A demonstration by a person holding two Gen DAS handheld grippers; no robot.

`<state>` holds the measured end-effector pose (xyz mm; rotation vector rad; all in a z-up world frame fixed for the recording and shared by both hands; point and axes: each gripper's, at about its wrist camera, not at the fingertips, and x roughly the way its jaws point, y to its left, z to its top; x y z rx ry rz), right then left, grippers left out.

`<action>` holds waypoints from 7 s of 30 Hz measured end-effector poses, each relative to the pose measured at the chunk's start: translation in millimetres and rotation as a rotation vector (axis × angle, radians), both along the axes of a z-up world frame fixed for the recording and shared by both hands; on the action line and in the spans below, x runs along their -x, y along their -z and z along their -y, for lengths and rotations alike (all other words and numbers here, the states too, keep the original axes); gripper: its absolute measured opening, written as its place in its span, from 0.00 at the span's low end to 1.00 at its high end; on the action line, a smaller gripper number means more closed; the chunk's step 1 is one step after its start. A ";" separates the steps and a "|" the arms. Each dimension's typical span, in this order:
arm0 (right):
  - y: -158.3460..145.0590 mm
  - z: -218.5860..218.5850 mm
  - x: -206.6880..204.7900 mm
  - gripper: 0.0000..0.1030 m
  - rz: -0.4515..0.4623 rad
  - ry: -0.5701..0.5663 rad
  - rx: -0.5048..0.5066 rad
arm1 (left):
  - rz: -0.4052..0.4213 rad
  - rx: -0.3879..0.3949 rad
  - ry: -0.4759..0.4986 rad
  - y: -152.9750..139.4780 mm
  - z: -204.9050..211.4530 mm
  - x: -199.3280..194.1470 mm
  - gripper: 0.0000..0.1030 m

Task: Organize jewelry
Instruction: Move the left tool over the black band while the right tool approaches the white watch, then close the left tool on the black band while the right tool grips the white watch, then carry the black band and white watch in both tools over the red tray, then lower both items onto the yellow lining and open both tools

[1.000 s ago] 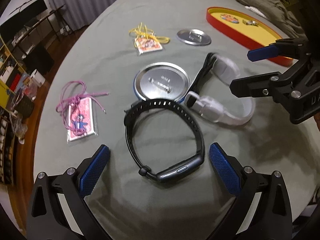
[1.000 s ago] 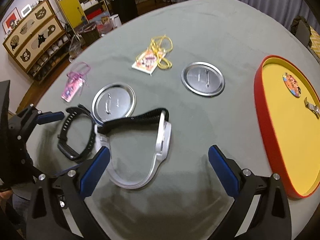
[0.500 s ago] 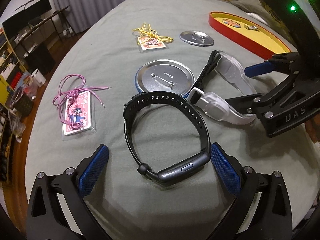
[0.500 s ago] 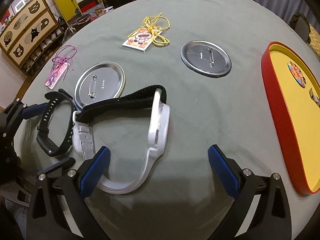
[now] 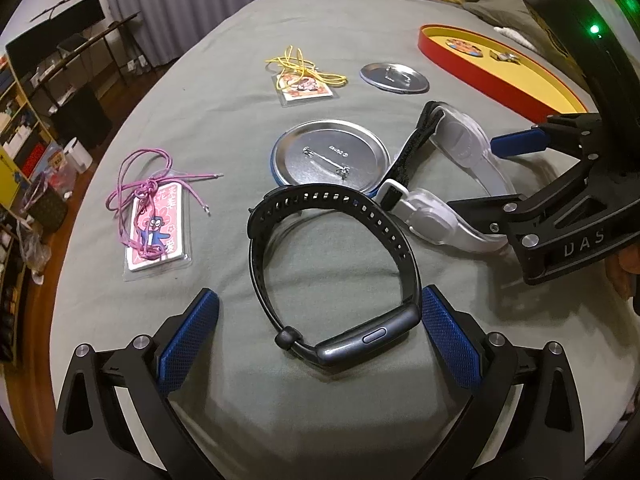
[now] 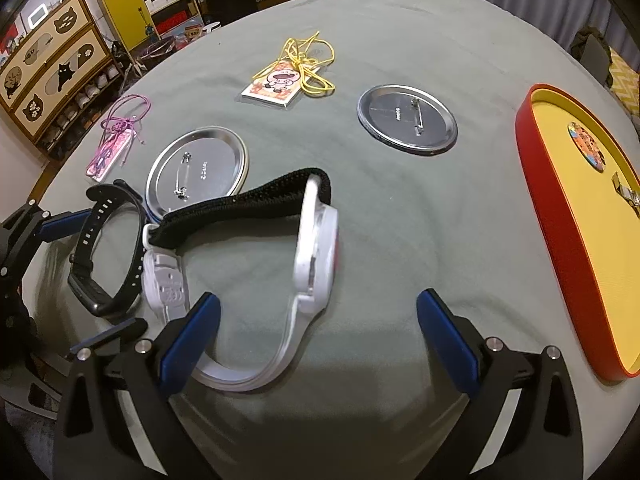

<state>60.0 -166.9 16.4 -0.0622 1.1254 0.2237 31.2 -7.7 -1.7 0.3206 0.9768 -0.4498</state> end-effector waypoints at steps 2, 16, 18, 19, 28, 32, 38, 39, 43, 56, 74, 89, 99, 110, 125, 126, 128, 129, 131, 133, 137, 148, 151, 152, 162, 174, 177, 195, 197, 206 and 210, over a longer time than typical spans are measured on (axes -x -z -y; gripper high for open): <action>-0.1 0.2 1.0 0.92 0.003 0.001 0.000 | 0.001 0.000 -0.001 -0.3 0.0 0.2 0.95; -5.3 -0.4 2.9 0.79 0.024 0.007 -0.004 | 0.033 0.001 0.010 -9.0 4.6 4.5 0.65; -5.9 0.1 3.4 0.76 0.027 0.009 -0.006 | 0.037 -0.003 0.014 -9.5 6.3 5.6 0.61; -6.4 1.5 3.6 0.75 0.029 0.013 -0.009 | 0.038 -0.004 0.016 -9.7 6.8 5.9 0.60; -10.4 6.0 4.6 0.57 0.038 0.030 -0.025 | 0.042 -0.006 0.021 -12.5 8.5 7.7 0.51; -12.4 1.9 5.4 0.43 0.048 0.029 -0.022 | 0.042 -0.004 0.020 -12.8 8.5 8.4 0.50; -12.7 -1.6 2.9 0.27 0.051 0.028 -0.034 | 0.046 -0.006 0.022 -13.3 8.6 9.3 0.49; -12.9 -2.2 3.1 0.24 0.051 0.026 -0.036 | 0.046 -0.007 0.022 -13.4 8.6 9.6 0.49; -13.3 -6.3 2.5 0.16 0.054 0.018 -0.041 | 0.048 -0.011 0.021 -14.4 8.9 10.8 0.49; -15.4 -2.5 3.9 0.14 0.058 0.021 -0.058 | 0.057 -0.005 0.011 -19.6 6.5 11.0 0.47; -30.8 0.6 11.5 0.13 0.095 0.011 -0.072 | 0.083 0.000 -0.002 -39.4 2.2 14.0 0.47; -94.2 -1.0 25.7 0.13 0.215 -0.010 -0.089 | 0.152 0.019 -0.017 -92.9 0.9 23.2 0.47; -163.3 7.1 38.8 0.13 0.343 -0.039 -0.093 | 0.243 0.060 -0.037 -166.1 1.5 23.8 0.47; -235.5 50.6 37.5 0.13 0.477 -0.027 -0.080 | 0.355 0.090 0.000 -249.0 44.6 10.0 0.46; -282.6 138.2 27.5 0.13 0.558 0.072 -0.039 | 0.406 0.183 0.085 -299.6 143.9 -17.2 0.46; -283.5 147.6 27.0 0.13 0.559 0.085 -0.038 | 0.405 0.189 0.090 -299.8 150.2 -17.1 0.46; -283.2 160.1 27.4 0.13 0.559 0.104 -0.035 | 0.398 0.202 0.102 -299.2 169.9 -20.5 0.46; -282.5 169.6 26.5 0.13 0.557 0.118 -0.035 | 0.396 0.205 0.108 -297.8 179.1 -22.1 0.46; -279.9 181.5 26.4 0.13 0.553 0.134 -0.033 | 0.387 0.210 0.122 -294.0 198.7 -25.3 0.46; -276.6 197.6 25.1 0.13 0.547 0.155 -0.032 | 0.377 0.214 0.131 -290.3 213.5 -29.2 0.46; -266.4 226.6 20.0 0.13 0.530 0.191 -0.030 | 0.354 0.220 0.143 -277.0 250.6 -38.4 0.46; -216.0 299.1 1.7 0.13 0.444 0.231 -0.015 | 0.259 0.243 0.125 -217.4 332.4 -54.5 0.46; -201.3 311.9 -4.3 0.13 0.420 0.239 -0.023 | 0.231 0.244 0.109 -199.9 352.2 -60.3 0.46; -196.3 315.9 -6.3 0.13 0.413 0.243 -0.026 | 0.229 0.239 0.108 -195.9 355.6 -61.0 0.46; -156.4 343.6 -18.7 0.13 0.366 0.261 -0.031 | 0.174 0.198 0.096 -150.0 393.5 -84.4 0.46; -106.3 365.1 -31.6 0.13 0.279 0.316 -0.033 | 0.112 0.159 0.134 -98.8 429.5 -100.6 0.46; -96.0 368.2 -35.0 0.13 0.266 0.325 -0.036 | 0.106 0.144 0.144 -88.9 436.3 -103.3 0.46; -35.8 382.4 -55.8 0.13 0.151 0.350 -0.019 | 0.021 0.063 0.171 -23.9 457.3 -123.2 0.46; -28.7 382.6 -57.5 0.13 0.135 0.348 -0.017 | 0.006 0.055 0.171 -18.0 458.3 -124.1 0.46; -12.9 383.6 -61.6 0.13 0.099 0.356 0.016 | -0.037 0.046 0.168 -12.1 460.1 -128.2 0.47; -11.7 381.6 -61.0 0.13 0.102 0.354 0.048 | -0.034 0.033 0.170 -12.7 463.1 -127.5 0.47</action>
